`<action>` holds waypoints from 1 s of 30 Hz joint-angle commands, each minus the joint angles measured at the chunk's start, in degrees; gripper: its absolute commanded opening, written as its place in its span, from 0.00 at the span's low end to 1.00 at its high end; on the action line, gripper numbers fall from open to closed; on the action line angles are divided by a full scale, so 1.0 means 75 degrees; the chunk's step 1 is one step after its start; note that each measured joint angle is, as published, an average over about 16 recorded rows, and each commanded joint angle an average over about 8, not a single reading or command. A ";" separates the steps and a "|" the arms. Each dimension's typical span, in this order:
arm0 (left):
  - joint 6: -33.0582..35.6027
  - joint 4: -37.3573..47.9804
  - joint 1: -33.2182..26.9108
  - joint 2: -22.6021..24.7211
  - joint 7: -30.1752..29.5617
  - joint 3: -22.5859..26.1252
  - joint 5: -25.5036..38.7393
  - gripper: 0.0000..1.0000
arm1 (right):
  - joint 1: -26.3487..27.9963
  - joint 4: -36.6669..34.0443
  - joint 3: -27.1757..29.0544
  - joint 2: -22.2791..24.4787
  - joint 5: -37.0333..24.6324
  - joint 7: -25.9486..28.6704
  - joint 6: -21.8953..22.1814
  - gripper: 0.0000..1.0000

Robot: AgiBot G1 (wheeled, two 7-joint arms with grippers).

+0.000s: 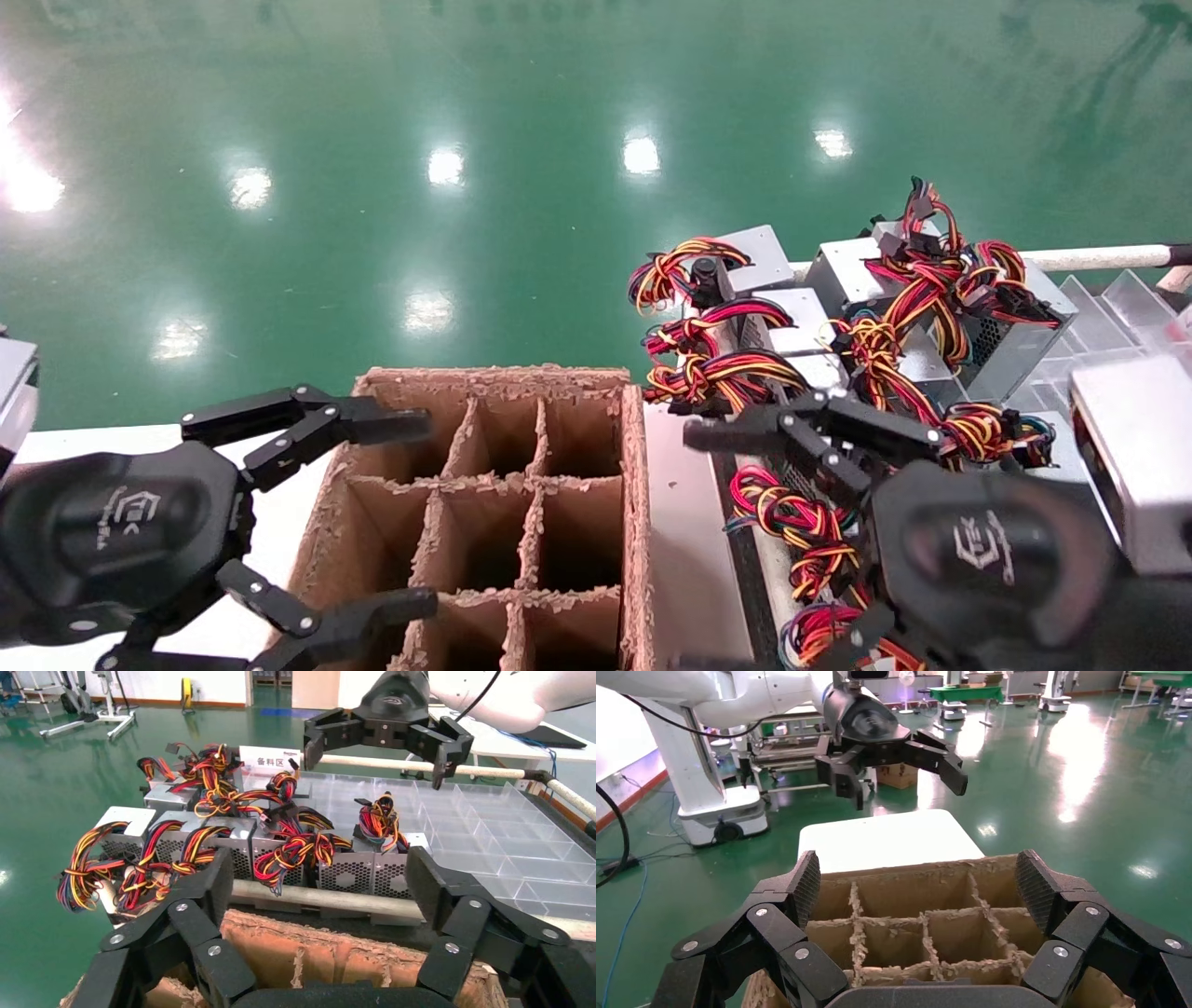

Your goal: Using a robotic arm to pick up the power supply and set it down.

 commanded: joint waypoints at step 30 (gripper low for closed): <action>-0.0001 0.0001 0.0001 0.0000 0.0000 0.0000 -0.0001 0.72 | 0.0003 -0.0003 -0.0001 0.0005 -0.0003 0.0014 0.0010 1.00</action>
